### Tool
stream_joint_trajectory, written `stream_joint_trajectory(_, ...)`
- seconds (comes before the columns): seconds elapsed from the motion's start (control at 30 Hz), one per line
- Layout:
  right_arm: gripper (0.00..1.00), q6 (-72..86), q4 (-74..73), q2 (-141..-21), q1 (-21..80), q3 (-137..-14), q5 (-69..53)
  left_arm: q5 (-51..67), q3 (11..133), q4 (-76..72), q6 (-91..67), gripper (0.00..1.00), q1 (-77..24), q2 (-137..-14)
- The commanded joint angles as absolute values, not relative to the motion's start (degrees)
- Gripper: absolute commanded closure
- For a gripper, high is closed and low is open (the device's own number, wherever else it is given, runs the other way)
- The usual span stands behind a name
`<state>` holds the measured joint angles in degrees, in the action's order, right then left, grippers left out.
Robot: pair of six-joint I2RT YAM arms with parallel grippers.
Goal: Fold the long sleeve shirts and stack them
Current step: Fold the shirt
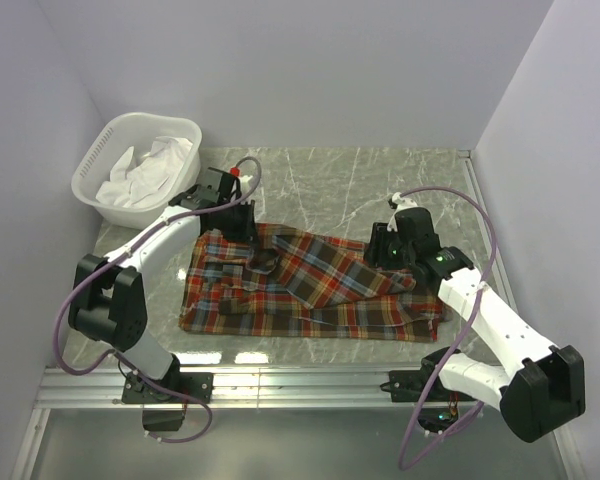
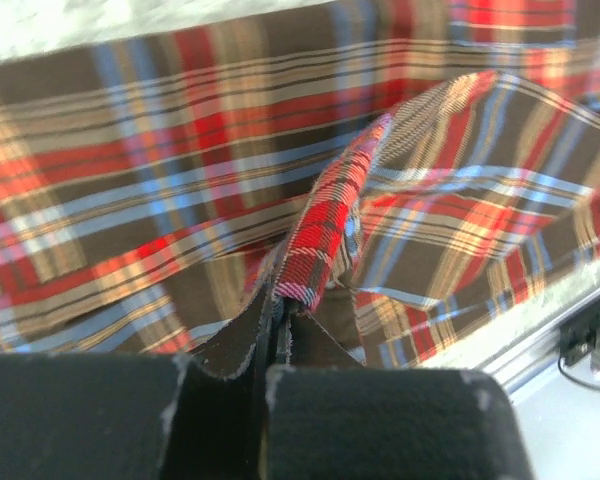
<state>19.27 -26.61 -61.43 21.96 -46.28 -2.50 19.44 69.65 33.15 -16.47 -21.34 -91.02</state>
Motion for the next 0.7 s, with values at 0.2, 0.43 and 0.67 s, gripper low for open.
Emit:
stream_joint_trajectory(0.2,0.49,19.25,-24.87,-61.96,21.88,-45.62,-2.9,15.2,64.69,31.9,-22.94,1.0,-17.05,-92.46)
stream_joint_trajectory(0.43,0.49,19.16,-24.52,-62.32,21.8,-45.18,-2.11,15.3,64.07,35.59,-27.15,0.99,-16.79,-91.23)
stream_joint_trajectory(0.67,0.49,19.69,-23.38,-61.7,21.8,-43.86,-2.55,6.94,70.3,43.5,-27.07,1.0,-16.79,-89.47)
